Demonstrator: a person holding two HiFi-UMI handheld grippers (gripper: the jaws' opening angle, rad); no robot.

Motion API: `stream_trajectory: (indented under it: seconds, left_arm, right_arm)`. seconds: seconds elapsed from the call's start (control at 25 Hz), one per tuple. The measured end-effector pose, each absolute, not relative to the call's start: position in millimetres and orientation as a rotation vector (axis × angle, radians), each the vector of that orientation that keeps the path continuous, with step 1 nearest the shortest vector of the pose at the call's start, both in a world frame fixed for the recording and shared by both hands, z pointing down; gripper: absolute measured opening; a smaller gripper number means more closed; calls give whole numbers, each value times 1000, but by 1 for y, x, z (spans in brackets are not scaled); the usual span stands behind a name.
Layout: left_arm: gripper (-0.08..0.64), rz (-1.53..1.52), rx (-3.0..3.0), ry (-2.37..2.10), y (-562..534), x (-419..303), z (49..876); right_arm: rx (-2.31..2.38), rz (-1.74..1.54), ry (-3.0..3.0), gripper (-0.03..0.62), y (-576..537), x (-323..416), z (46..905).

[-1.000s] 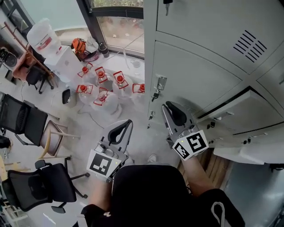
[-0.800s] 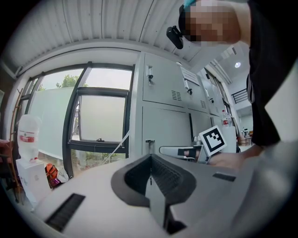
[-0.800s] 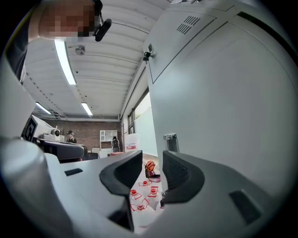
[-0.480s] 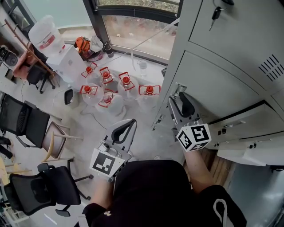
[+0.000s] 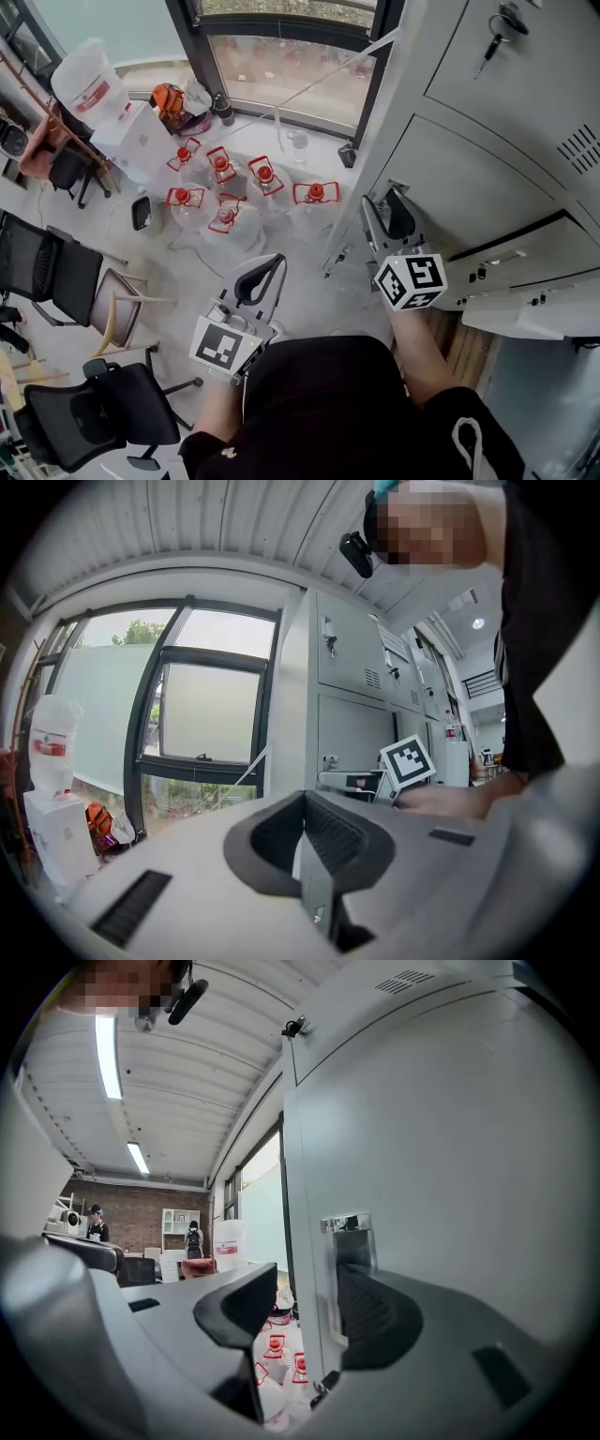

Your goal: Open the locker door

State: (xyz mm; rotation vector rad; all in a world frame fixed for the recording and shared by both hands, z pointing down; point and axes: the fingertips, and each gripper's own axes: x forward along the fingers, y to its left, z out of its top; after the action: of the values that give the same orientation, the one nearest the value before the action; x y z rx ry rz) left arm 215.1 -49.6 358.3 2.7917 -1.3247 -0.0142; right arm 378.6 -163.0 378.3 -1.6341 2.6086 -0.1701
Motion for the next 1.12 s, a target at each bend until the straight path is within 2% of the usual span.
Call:
stream_trajectory:
  seconds: [0.28, 0.48, 0.8, 1.12]
  left_arm:
    - [23, -47, 2767, -1317, -51, 195, 364]
    - [23, 49, 2720, -1282, -50, 182, 382]
    - [23, -3, 2786, -1116, -46, 182, 386]
    - [23, -12, 2850, -879, -39, 193, 394]
  right_arm:
    - [-1729, -158, 2542, 218, -170, 373, 378]
    - [-1758, -195, 2512, 218, -163, 375, 379]
    - [-1873, -173, 2459, 111, -122, 378, 381]
    - [-1883, -161, 2452, 117, -78, 376, 380]
